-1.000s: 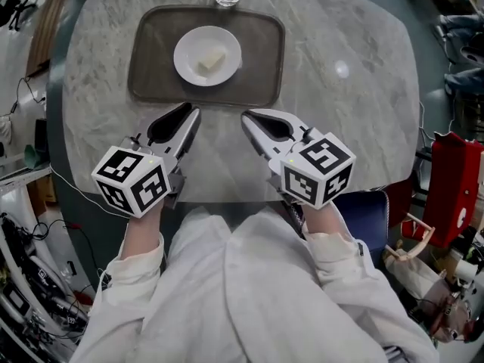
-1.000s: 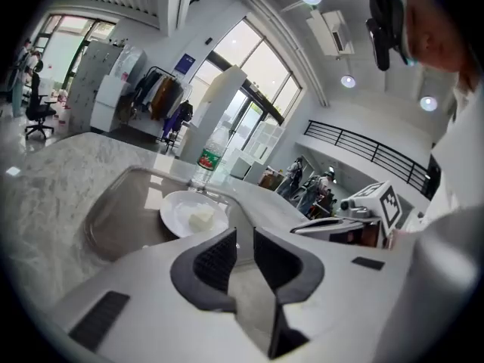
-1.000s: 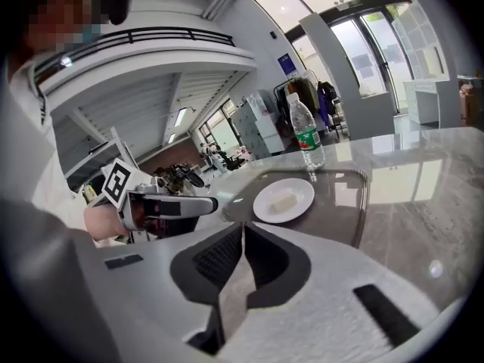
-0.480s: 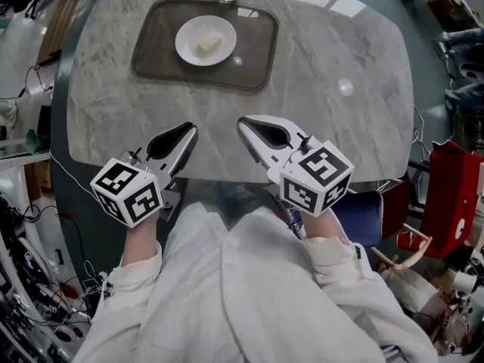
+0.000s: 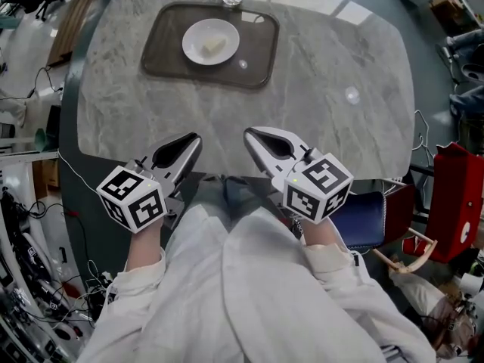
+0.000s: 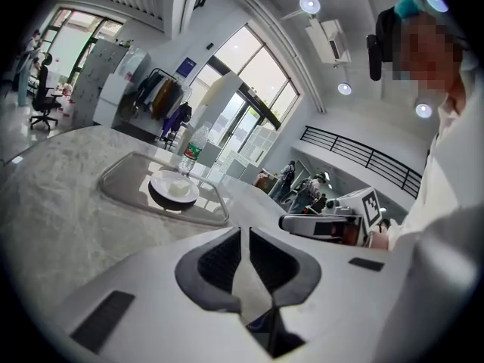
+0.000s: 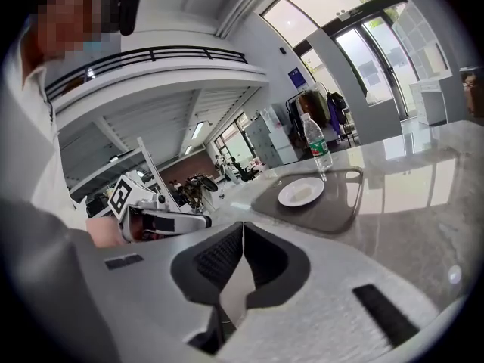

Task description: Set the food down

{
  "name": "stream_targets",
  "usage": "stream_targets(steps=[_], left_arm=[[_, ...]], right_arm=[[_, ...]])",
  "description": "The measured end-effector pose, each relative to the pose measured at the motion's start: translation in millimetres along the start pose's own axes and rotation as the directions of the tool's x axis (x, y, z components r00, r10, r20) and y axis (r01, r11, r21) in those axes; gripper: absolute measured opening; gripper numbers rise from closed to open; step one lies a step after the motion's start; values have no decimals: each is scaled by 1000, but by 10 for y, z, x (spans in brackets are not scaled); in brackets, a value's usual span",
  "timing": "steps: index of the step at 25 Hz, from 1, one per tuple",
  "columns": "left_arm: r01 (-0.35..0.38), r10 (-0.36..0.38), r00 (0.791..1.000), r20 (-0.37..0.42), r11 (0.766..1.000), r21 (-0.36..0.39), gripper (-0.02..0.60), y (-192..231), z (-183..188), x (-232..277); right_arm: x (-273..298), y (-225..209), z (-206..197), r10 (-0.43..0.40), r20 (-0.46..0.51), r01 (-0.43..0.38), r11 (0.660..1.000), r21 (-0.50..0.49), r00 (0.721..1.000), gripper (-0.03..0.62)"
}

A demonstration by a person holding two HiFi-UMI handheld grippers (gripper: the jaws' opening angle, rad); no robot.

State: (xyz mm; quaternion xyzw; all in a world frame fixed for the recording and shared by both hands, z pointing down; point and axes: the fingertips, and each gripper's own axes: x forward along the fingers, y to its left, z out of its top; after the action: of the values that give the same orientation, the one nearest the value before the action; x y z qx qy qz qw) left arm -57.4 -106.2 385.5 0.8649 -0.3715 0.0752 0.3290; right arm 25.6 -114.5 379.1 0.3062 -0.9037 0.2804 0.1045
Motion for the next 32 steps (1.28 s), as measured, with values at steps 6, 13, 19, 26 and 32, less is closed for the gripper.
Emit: stream_targets(steps=[6,13,19,26,32], left_arm=[[42,-41,999,-18,999,16,43,-50,28,-49],[132,-131,989,-70,991,10,43,-159,-90,31],[214,-213,974,-76,977,6,37,-366,-83,66],[226,-226,972,-57,974,-6,34,-381,0,50],[241,-240,970,-33,971,0,32,-445,97,19]], right_arm=[[54,104,-77,-3,-15,3,1000,18,1000,6],[109,293,-71,-11,-4,11,999,43,1000,6],[117,390,-89,-23,-19,24,1000,12,1000,5],[136,425,7,-36,-16,36,999,-25,999,3],[124,465,48,-36,-7,36,999,-41,999,3]])
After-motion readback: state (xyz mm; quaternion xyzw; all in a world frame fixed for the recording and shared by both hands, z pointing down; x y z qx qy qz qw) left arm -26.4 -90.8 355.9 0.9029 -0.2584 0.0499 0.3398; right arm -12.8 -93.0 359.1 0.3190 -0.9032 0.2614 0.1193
